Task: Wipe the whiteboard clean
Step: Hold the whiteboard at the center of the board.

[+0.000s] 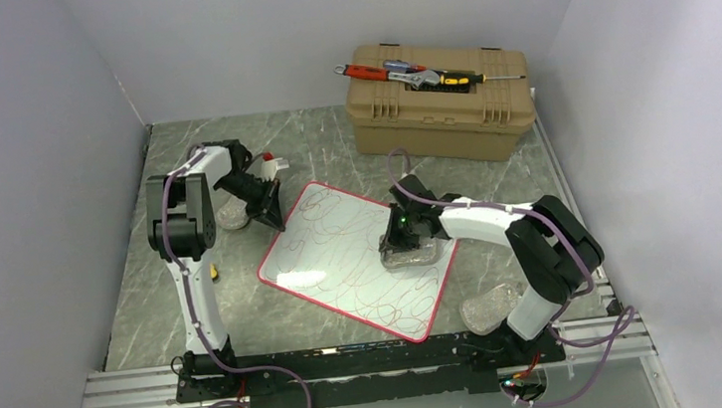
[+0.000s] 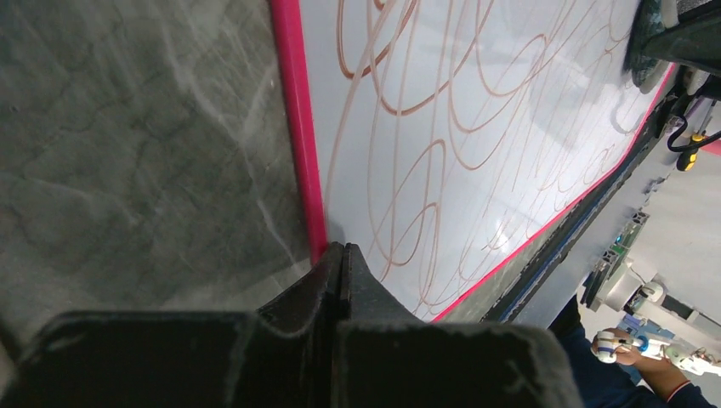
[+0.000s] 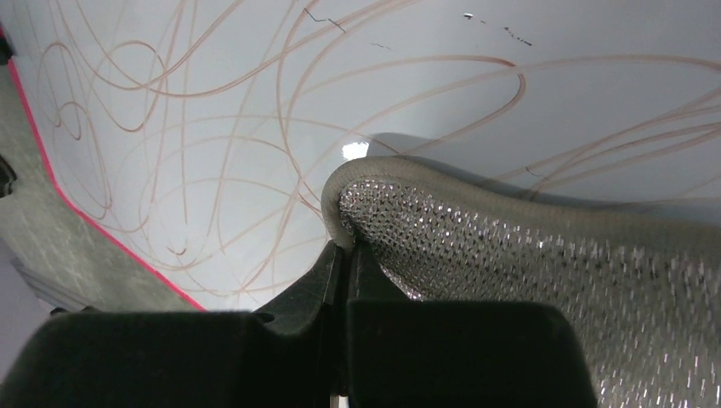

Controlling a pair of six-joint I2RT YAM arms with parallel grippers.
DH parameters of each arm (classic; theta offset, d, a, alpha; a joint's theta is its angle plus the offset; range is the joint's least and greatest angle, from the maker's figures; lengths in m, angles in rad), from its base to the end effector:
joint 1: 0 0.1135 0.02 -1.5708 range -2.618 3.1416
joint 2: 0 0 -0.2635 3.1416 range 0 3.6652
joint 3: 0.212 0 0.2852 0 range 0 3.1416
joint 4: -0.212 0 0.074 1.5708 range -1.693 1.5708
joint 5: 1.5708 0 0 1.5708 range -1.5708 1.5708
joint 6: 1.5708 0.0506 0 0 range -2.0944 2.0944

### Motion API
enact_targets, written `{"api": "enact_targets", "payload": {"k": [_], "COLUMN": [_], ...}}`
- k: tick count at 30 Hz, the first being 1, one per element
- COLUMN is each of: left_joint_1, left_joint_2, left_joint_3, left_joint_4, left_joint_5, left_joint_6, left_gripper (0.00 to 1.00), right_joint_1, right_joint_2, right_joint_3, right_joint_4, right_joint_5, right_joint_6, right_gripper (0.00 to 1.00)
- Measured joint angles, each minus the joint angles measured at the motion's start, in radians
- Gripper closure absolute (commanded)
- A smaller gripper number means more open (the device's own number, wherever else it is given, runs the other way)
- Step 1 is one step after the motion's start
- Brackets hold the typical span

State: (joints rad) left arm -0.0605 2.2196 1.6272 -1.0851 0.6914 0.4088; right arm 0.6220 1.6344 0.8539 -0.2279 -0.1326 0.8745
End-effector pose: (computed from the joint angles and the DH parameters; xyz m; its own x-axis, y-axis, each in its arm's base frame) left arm 0.4293 -0.0583 0.1052 -0.9191 0.3625 -0.1543 0.3751 0.6854 -0.6241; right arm 0.2751 0.2055 0.1179 -0.9280 0.2704 -0.2562 0.1203 0.8685 0.4808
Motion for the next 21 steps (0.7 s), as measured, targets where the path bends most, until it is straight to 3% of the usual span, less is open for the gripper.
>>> {"api": "enact_targets", "payload": {"k": [11, 16, 19, 21], "left_joint_1": [-0.073, -0.079, -0.079, -0.079], "left_joint_2": [0.005, 0.003, 0.003, 0.003], "left_joint_3": [-0.01, -0.013, -0.013, -0.013], "left_joint_4": [0.0, 0.0, 0.0, -0.001], "left_joint_5": [-0.001, -0.013, -0.014, -0.014], "left_joint_6": [-0.02, -0.045, -0.053, -0.055], "left_gripper": [0.97, 0.96, 0.96, 0.96], "right_joint_1": [-0.161, -0.161, -0.157, -0.145], "right_joint_2": [-0.116, -0.103, -0.098, -0.098], "right_joint_3": [-0.044, -0.011, 0.041, 0.087], "right_joint_4": [-0.011, -0.064, -0.148, -0.215], "right_joint_5": [-0.121, -0.134, -0.1, -0.044], "right_joint_6": [-0.048, -0.077, -0.109, -0.125], "right_gripper": [0.99, 0.36, 0.09, 0.01]}}
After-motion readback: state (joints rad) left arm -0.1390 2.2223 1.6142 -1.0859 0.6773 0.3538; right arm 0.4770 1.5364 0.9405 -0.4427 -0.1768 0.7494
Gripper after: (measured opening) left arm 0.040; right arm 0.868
